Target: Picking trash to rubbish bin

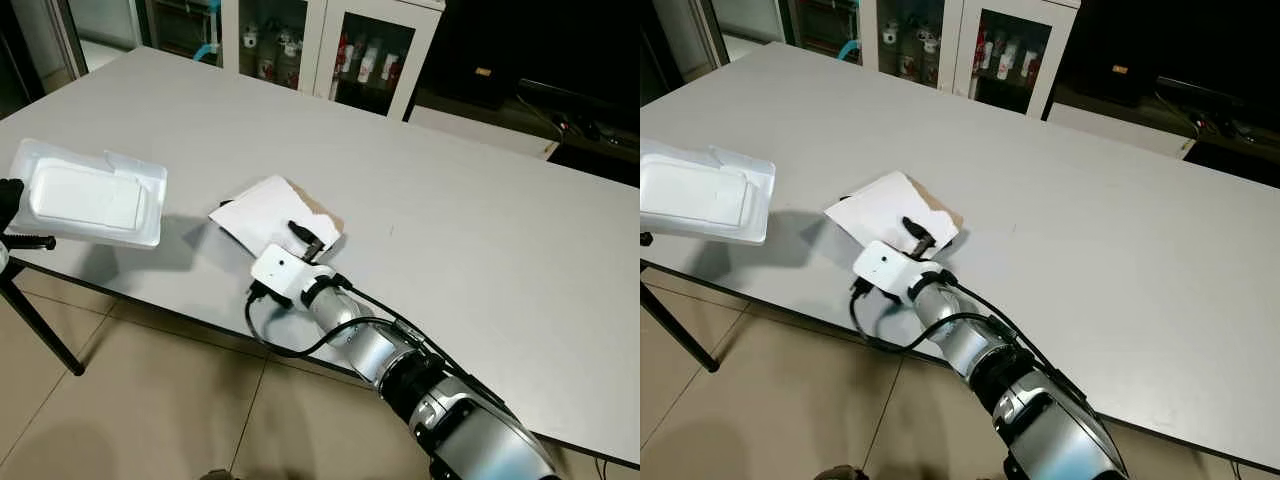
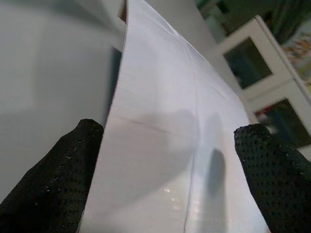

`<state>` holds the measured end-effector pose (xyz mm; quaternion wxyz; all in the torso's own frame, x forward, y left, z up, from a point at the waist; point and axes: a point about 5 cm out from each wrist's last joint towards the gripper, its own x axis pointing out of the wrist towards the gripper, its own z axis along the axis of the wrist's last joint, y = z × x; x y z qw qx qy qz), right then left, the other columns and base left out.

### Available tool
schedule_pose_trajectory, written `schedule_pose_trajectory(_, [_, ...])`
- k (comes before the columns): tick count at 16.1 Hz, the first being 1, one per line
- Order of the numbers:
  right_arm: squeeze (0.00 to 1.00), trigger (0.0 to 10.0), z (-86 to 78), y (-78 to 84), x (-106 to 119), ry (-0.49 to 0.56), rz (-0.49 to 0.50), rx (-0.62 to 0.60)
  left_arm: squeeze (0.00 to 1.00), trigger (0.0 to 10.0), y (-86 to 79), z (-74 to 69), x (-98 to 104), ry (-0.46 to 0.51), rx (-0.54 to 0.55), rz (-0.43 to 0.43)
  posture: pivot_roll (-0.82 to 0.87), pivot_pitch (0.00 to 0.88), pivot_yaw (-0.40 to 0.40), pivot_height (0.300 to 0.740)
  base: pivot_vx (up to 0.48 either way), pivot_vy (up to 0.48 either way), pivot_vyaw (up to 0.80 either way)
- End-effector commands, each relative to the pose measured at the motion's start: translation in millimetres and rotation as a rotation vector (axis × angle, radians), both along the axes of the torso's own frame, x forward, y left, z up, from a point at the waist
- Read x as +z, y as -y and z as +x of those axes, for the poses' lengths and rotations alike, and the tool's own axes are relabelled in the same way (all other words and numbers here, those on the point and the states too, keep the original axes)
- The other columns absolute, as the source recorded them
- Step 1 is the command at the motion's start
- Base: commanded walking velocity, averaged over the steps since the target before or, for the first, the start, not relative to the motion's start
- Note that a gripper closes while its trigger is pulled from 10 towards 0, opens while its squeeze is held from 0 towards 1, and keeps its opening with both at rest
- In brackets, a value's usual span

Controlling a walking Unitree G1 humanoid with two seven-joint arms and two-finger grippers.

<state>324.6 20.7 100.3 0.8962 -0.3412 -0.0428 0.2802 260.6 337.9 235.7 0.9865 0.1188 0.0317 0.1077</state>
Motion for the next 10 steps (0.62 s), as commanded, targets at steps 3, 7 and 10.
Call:
schedule_pose_trajectory(3, [0.0, 10.0, 0.2, -16.6, 12.9, 0.045, 0.028, 0.011, 0.0, 0.0, 3.0, 2.9, 3.5, 0.005, -0.017, 0.02, 0.09, 0.075, -0.116, 0.74, 0.0, 0.0, 0.0])
schedule_pose_trajectory(7, [0.0, 10.0, 0.2, -16.6, 12.9, 0.045, 0.028, 0.011, 0.0, 0.0, 3.0, 2.9, 3.5, 0.005, -0.017, 0.02, 0.09, 0.075, -0.116, 0.74, 0.0, 0.0, 0.0])
schedule_pose_trajectory(10, [0.0, 10.0, 0.2, -16.6, 12.9, 0.045, 0.028, 0.011, 0.0, 0.0, 3.0, 2.9, 3.5, 0.005, -0.017, 0.02, 0.09, 0.075, -0.116, 0.74, 0.0, 0.0, 0.0])
